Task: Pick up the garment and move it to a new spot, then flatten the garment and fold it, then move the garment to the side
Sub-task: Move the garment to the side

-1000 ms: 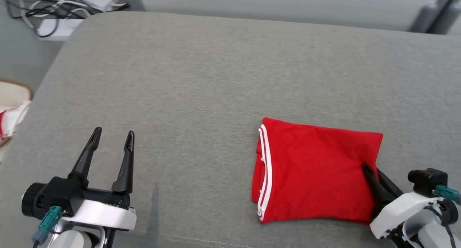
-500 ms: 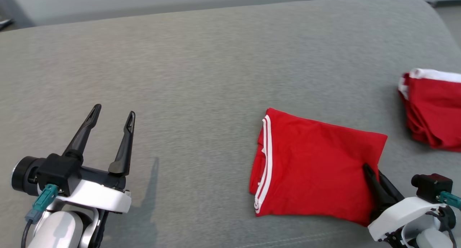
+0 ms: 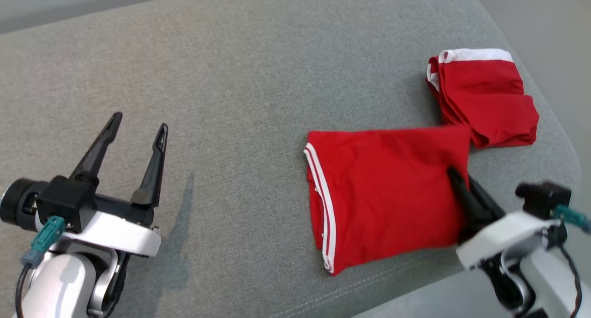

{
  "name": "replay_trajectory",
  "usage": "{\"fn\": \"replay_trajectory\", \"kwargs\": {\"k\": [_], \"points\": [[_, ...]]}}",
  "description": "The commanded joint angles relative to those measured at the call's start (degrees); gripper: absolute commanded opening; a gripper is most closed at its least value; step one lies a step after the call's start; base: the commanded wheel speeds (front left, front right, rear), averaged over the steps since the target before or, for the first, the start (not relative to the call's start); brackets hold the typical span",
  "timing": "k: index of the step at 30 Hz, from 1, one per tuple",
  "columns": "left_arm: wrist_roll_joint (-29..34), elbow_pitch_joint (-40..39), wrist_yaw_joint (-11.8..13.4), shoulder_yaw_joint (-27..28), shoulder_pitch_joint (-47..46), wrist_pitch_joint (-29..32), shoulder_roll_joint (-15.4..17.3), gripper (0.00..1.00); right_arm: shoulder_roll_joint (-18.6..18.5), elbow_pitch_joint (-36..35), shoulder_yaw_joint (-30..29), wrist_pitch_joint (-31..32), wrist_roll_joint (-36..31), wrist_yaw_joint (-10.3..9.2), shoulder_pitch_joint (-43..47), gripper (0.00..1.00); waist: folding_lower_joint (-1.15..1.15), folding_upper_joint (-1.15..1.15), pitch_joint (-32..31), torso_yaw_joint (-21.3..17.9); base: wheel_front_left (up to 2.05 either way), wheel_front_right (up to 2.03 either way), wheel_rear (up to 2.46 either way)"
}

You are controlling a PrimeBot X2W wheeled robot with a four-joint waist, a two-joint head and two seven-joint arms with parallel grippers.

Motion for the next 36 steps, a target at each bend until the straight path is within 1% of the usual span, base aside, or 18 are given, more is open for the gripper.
{"fn": "replay_trajectory", "kwargs": {"k": [1,4,5,11,14,18,20,23,26,27,30,33,34,36], "points": [[1.0,-1.8,-0.2,2.1,-3.0,0.1,1.9,1.00,-1.6,-2.5,1.3,-1.3,0.5,0.08,-2.7,0.00,0.00,0.00,1.1,-0.7,0.00,0.00,0.00],[1.2,-2.0,-0.1,1.7,-3.7,0.3,1.9,1.00,-4.5,-4.3,3.8,-0.6,1.2,0.08,-7.5,0.00,0.00,0.00,2.1,-0.7,0.00,0.00,0.00],[1.4,-2.2,-0.1,1.4,-4.3,0.4,1.7,1.00,-7.3,-6.3,5.2,1.1,2.6,0.08,-11.1,0.00,0.00,0.00,2.9,-0.5,0.00,0.00,0.00],[1.7,-2.2,-0.2,0.8,-6.4,0.5,1.7,1.00,-17.9,-14.4,9.9,9.4,8.2,0.08,-21.6,0.00,0.00,0.00,6.0,0.1,0.00,0.00,0.00],[1.8,-2.0,-0.4,0.3,-7.7,0.5,1.4,1.00,-22.7,-16.5,11.3,12.6,12.0,0.08,-26.5,0.00,0.00,0.00,7.5,0.5,0.00,0.00,0.00],[2.0,-1.5,-0.9,-1.1,-9.8,0.4,0.5,1.00,-29.0,-14.2,11.6,16.8,16.9,0.08,-30.5,0.00,0.00,0.00,9.1,1.8,0.00,0.00,0.00],[2.3,-1.2,-1.2,-1.8,-11.0,0.2,0.2,1.00,-32.5,-11.8,12.0,18.2,17.1,0.08,-32.0,0.00,0.00,0.00,10.1,2.5,0.00,0.00,0.00],[2.6,-0.7,-1.6,-2.4,-12.4,0.0,0.0,1.00,-34.9,-7.5,12.3,18.5,18.5,0.08,-33.0,0.00,0.00,0.00,11.3,2.9,0.00,0.00,0.00],[2.8,-0.1,-1.9,-2.8,-13.5,-0.1,0.1,1.00,-35.4,-2.0,13.1,17.7,18.5,0.08,-33.4,0.00,0.00,0.00,12.3,3.3,0.00,0.00,0.00],[2.8,-0.1,-1.9,-2.8,-13.5,-0.1,0.1,1.00,-35.4,-2.0,13.1,17.7,18.5,0.08,-33.4,0.00,0.00,0.00,12.3,3.3,0.00,0.00,0.00],[2.9,0.4,-2.2,-3.2,-14.3,-0.3,0.0,1.00,-34.5,4.9,14.1,17.4,19.1,0.08,-32.7,0.00,0.00,0.00,13.0,3.8,0.00,0.00,0.00],[2.9,0.7,-2.3,-3.5,-14.9,-0.4,-0.1,1.00,-32.5,11.9,14.6,19.0,20.6,0.08,-31.3,0.00,0.00,0.00,13.4,4.2,0.00,0.00,0.00],[3.0,0.8,-2.2,-3.6,-15.0,-0.4,-0.1,1.00,-32.0,13.9,15.0,19.6,20.4,0.08,-31.1,0.00,0.00,0.00,13.5,4.3,0.00,0.00,0.00],[3.0,0.8,-2.2,-3.7,-15.1,-0.3,0.1,1.00,-30.8,16.6,15.5,18.8,20.0,0.08,-31.1,0.00,0.00,0.00,13.6,4.2,0.00,0.00,0.00]]}}
